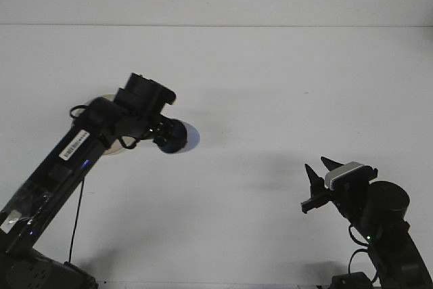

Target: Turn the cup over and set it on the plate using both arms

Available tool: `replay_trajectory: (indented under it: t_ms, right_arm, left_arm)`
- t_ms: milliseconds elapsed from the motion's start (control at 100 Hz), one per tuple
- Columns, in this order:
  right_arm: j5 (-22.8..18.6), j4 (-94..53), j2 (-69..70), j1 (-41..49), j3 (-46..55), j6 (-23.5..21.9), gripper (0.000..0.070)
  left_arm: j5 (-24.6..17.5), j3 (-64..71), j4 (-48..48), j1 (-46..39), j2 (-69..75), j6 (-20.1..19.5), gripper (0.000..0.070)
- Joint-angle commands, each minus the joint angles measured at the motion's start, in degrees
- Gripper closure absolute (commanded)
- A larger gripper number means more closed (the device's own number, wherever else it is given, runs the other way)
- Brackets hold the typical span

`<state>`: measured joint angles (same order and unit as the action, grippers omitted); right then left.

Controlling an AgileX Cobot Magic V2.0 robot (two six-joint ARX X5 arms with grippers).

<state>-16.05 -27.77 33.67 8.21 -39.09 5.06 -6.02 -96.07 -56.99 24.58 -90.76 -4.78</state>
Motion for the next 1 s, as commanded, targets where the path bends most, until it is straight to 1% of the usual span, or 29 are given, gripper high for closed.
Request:
replay_trajectory:
  t_ms: [0,70,270,370,460,630,760,890,990]
  right_arm:
    - [0.0,0.6,0.1,0.1,-0.4,-0.6,0.0412]
    - [0.1,0.6,0.1,0.1,-0.4,-0.6,0.0412]
    - [0.0,0.6,0.1,0.1,-0.4,-0.6,0.0412]
    - [0.0,0.6,0.1,0.1,-0.4,-0.6,0.0412]
    - [0.0,0.7,0.1,0.1,-0.4,-0.6,0.0412]
    - [0.0,0.7,0.1,0.1,-0.4,-0.6,0.0412]
    - [0.0,0.7,0.1,0.2,-0.4,-0.6,0.0412]
    - [0.0,0.7,0.1,0.2,-0.4,-0.6,0.0412]
    - [0.0,0.7,0.1,0.1,-0.4,-0.6,0.0412]
  left_arm:
    - [1.0,-1.6,-1.7,-4.0,-0.6,-1.7,0.0686]
    - [2.3,-1.9,-2.6,-9.0,-0.6,-1.9,0.0686]
    - [2.2,-1.9,-1.4,-22.5,-1.1,-2.0,0.0686]
    - [2.1,-1.9,-1.9,-27.4,-2.0,-1.9,0.0686]
    - [1.2,-1.8,-2.0,-30.7,-3.8,-1.9,0.0686]
    - [1.0,-1.8,-1.3,-34.2,-8.6,-1.9,0.0686]
    - [0.9,-1.8,-0.7,-35.1,-12.6,-2.1,0.0686]
    - [-0.9,-1.8,0.0,-35.1,-16.1,-2.6,0.0686]
    - [-1.1,-1.8,0.5,-35.1,-17.8,-3.0,0.0683]
